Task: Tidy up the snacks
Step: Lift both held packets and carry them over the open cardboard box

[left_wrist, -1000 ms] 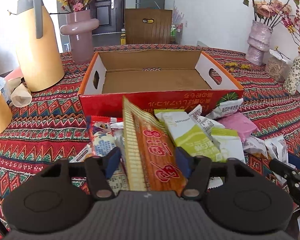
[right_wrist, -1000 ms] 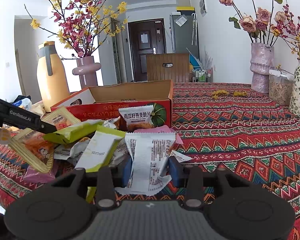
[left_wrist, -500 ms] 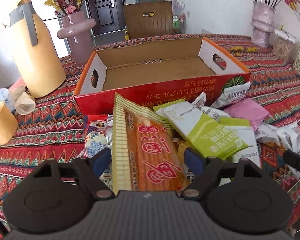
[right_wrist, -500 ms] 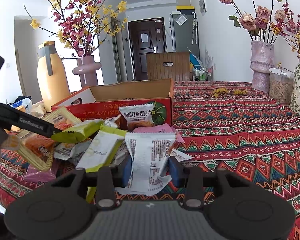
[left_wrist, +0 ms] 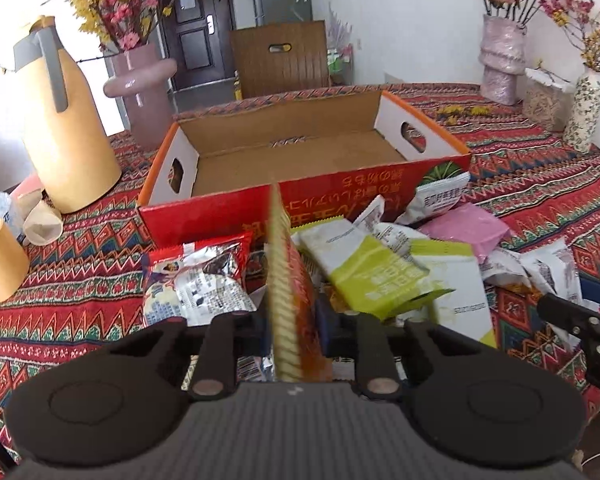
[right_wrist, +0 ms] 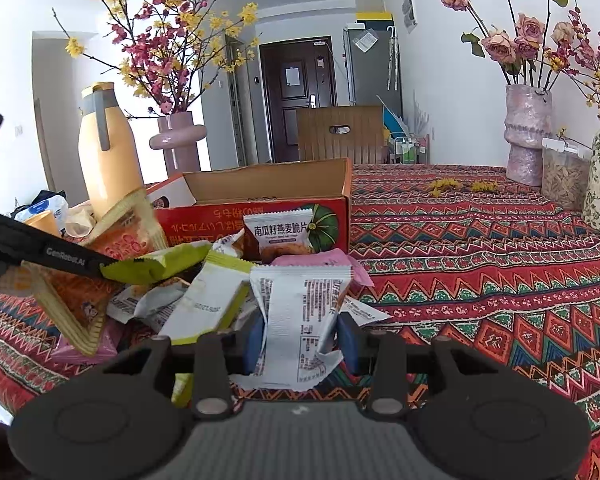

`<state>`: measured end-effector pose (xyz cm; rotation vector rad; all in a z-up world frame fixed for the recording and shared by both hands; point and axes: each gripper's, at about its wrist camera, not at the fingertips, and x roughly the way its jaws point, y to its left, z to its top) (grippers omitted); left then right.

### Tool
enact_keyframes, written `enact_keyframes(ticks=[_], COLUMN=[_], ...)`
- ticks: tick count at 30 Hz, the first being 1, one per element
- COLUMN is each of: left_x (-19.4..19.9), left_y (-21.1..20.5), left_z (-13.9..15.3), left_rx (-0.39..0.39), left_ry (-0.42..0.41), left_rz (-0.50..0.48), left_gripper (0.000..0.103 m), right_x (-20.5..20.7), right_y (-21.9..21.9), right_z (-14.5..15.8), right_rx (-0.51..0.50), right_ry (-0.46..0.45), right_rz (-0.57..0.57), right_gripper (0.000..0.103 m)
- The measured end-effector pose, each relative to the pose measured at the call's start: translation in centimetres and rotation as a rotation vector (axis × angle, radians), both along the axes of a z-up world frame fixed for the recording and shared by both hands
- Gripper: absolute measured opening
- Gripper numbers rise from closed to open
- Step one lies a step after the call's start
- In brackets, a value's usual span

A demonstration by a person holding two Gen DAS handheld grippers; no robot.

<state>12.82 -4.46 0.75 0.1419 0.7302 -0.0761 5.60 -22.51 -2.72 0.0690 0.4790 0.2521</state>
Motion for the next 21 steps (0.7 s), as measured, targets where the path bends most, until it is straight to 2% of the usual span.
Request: enact_keyframes(ticks=[21], left_x=[-1.9], left_y=[1.5], left_z=[3.0], left_rx=[-0.096], left_ry=[-0.109], left_rz=[-0.010], left_gripper=[0.017], right_x=[0.0], right_y=[0.5], right_z=[2.1], right_rx=[-0.006], right_ry=[-0.056], right_rz=[0.026], right_gripper=[0.039])
